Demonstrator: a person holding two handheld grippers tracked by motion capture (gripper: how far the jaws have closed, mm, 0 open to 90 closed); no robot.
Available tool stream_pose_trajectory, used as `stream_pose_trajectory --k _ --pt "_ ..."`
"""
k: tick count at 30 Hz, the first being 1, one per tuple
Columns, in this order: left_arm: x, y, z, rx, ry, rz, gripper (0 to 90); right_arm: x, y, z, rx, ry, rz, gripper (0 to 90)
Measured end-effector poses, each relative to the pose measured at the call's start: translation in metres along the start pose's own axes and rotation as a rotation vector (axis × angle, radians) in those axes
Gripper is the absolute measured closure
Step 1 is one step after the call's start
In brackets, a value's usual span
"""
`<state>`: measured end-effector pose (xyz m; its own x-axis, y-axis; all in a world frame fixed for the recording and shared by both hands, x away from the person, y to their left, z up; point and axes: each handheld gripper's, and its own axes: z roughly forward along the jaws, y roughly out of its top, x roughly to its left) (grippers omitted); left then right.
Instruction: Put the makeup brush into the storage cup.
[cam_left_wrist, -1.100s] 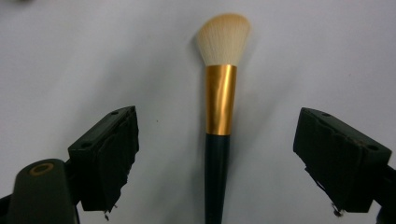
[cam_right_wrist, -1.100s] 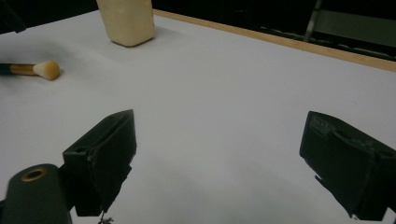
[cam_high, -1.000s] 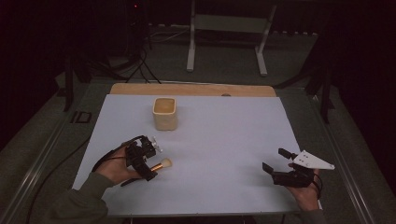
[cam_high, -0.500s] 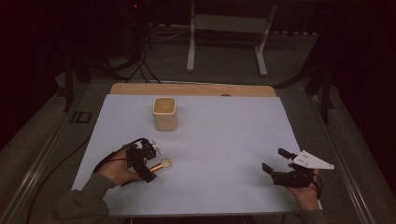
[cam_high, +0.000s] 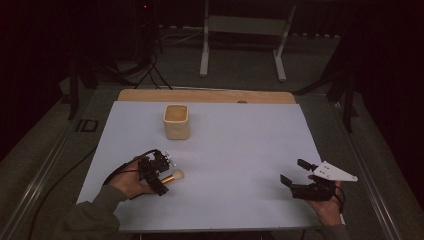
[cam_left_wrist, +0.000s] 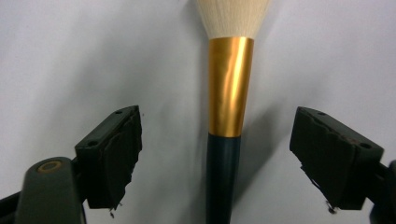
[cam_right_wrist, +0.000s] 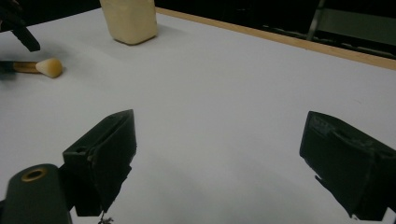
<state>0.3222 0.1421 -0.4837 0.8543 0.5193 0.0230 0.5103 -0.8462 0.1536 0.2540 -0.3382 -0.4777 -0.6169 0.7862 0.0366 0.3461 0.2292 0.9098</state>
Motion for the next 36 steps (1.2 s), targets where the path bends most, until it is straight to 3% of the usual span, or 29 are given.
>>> stream_pose_trajectory --k 8,9,12,14,23,36 --pt "0.002 0.0 -0.001 0.011 -0.035 -0.001 33.7 0.0 0.0 0.0 -0.001 0.001 0.0 10.8" --pt "0.002 -0.001 0.0 0.026 -0.042 0.009 47.1 0.0 0.0 0.0 -0.001 0.002 0.001 10.7" --pt "0.002 -0.003 0.004 0.066 -0.061 0.008 67.8 0.0 0.0 0.0 0.0 0.002 0.001 10.8" --pt "0.003 -0.003 0.003 0.063 -0.061 0.006 73.4 0.0 0.0 0.0 0.0 0.003 0.002 10.8" --pt "0.002 -0.005 -0.004 0.046 -0.033 0.017 74.7 -0.001 0.0 0.0 0.001 0.002 0.003 10.8" --pt "0.008 -0.01 -0.031 -0.063 -0.005 -0.018 74.7 -0.001 0.0 0.0 0.0 0.0 0.004 10.8"
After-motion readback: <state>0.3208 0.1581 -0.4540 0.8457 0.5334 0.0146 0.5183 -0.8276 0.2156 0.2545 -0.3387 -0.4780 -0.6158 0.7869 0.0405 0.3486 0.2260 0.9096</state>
